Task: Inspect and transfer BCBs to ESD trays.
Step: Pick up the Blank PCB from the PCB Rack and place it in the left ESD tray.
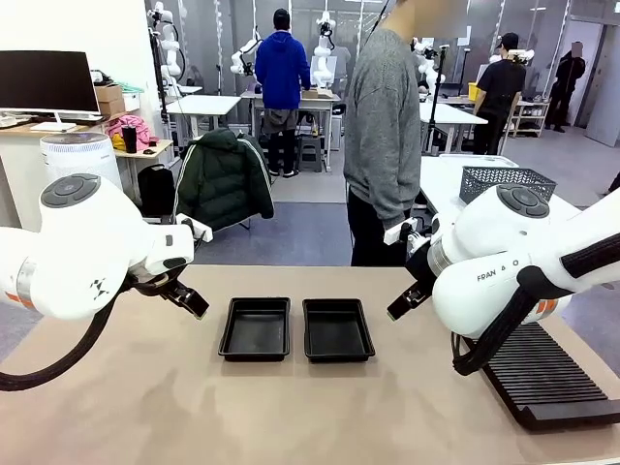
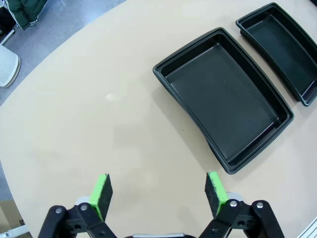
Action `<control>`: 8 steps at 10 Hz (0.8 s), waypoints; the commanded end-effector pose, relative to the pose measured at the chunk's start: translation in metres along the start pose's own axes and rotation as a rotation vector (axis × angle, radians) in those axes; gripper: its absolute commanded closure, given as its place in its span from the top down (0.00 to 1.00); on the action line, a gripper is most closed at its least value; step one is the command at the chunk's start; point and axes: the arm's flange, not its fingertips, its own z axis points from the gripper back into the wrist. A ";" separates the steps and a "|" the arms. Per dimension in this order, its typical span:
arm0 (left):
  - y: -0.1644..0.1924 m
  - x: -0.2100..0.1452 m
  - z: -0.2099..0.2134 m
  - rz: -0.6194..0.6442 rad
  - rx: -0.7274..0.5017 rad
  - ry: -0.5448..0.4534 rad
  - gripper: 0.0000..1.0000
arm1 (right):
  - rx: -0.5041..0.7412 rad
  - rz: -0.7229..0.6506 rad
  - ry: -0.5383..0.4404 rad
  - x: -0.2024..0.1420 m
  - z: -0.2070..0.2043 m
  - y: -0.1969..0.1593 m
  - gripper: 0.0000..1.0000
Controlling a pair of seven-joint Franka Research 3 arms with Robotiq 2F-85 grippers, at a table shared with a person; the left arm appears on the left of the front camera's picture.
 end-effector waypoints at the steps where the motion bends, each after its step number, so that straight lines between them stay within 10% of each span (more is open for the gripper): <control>1: 0.000 0.000 0.000 0.001 0.000 0.000 1.00 | 0.001 0.000 0.000 0.000 0.000 0.000 1.00; 8: 0.000 0.000 0.000 0.000 0.000 0.000 1.00 | 0.000 0.000 0.000 0.000 0.000 0.000 1.00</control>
